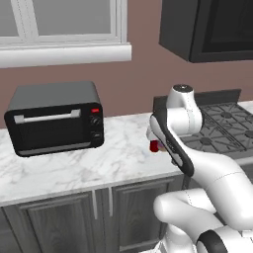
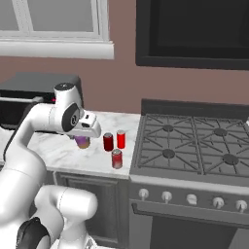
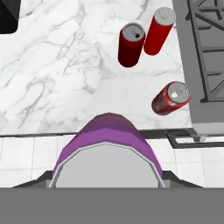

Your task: Four empty soda cans are scattered around the kitchen. Gather all the cans and cluster them next to the stove for recycling.

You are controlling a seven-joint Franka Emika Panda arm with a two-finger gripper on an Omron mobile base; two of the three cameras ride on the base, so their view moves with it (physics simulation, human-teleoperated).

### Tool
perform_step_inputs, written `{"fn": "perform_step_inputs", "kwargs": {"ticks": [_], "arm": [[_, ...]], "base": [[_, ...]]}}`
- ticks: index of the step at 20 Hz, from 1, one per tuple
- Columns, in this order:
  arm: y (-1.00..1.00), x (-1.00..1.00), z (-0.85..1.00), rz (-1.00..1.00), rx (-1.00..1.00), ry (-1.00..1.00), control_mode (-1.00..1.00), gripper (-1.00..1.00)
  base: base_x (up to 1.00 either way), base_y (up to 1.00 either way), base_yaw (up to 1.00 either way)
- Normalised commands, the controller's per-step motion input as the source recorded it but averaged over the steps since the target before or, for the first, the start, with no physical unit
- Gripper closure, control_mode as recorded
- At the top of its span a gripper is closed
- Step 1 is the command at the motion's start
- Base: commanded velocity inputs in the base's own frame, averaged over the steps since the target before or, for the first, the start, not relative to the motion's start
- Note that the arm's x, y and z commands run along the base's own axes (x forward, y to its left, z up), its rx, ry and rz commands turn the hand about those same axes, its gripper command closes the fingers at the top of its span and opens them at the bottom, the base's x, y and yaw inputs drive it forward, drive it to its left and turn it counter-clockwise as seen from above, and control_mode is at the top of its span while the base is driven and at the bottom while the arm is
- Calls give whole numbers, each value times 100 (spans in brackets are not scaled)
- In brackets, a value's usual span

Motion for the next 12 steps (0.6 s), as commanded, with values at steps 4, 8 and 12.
{"fn": "perform_step_inputs", "kwargs": {"ticks": [4,8,12], "arm": [[0,0,0,0,0,0,100,100],[0,0,0,0,0,0,100,100],[0,0,0,0,0,0,100,100]], "base": [[43,37,-15],[29,30,-15],[9,16,-14]]}}
